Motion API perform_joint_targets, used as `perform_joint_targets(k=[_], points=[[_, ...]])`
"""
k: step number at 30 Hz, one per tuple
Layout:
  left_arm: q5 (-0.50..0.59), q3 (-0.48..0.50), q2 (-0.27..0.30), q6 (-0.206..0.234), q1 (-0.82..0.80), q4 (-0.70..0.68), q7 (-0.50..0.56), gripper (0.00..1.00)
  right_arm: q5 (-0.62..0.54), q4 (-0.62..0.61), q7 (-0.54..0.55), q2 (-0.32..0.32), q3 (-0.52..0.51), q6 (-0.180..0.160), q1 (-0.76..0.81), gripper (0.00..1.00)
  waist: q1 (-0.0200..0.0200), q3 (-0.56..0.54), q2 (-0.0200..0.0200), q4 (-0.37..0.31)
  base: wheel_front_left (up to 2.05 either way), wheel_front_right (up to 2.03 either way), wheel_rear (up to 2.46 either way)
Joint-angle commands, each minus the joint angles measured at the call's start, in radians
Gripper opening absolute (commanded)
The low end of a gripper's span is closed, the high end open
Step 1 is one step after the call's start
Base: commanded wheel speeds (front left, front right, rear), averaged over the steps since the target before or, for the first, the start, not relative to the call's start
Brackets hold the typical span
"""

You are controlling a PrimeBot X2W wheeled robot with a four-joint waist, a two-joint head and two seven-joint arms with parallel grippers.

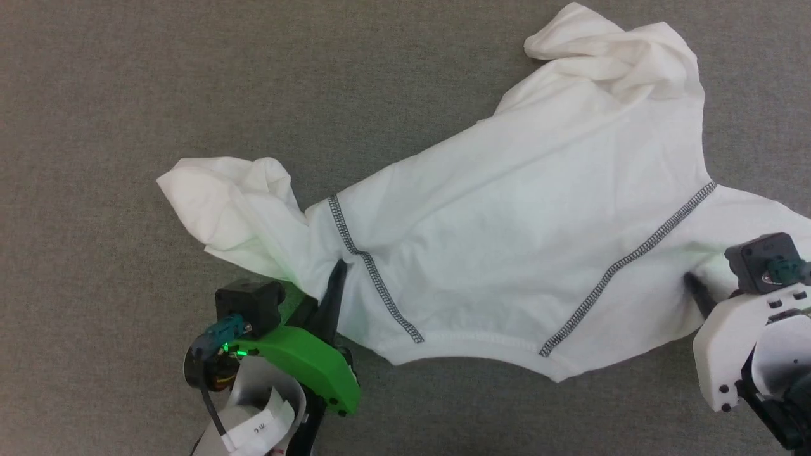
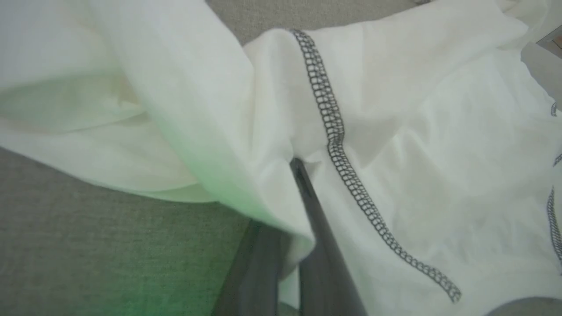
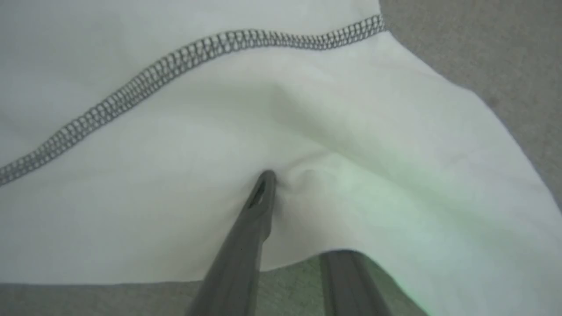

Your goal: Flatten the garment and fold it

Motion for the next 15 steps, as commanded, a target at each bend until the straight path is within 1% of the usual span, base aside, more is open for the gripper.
perform_joint_targets(k=[1, 3, 6, 11, 15], points=[[0.002, 0.001, -0.006, -0.004, -0.014, 0.008, -0.007, 0.00, 0.006, 0.042, 0.016, 0.001, 0.010, -0.001, -0.002, 0.00, 0.0000, -0.007, 0.0000, 0.002, 0.00, 0.00, 0.00], [0.000, 0.002, -0.008, -0.003, -0.015, 0.013, -0.018, 0.00, 0.013, 0.029, -0.001, -0.002, 0.001, -0.001, -0.012, 0.00, 0.0000, -0.021, 0.0000, 0.002, 0.00, 0.00, 0.00], [-0.007, 0.010, -0.013, 0.001, -0.010, 0.015, -0.046, 0.00, 0.024, 0.014, -0.052, 0.017, -0.016, -0.001, -0.015, 0.00, 0.0000, -0.054, 0.0000, -0.002, 0.00, 0.00, 0.00], [-0.027, 0.041, -0.023, 0.011, 0.005, -0.008, -0.119, 0.00, 0.038, -0.010, -0.132, 0.074, -0.042, -0.001, -0.001, 0.00, 0.0000, -0.128, 0.0000, -0.025, 0.00, 0.00, 0.00], [-0.046, 0.069, -0.023, 0.017, 0.012, -0.042, -0.155, 0.00, 0.040, -0.022, -0.206, 0.121, -0.073, -0.001, -0.008, 0.00, 0.0000, -0.193, 0.0000, -0.052, 0.00, 0.00, 0.00]])
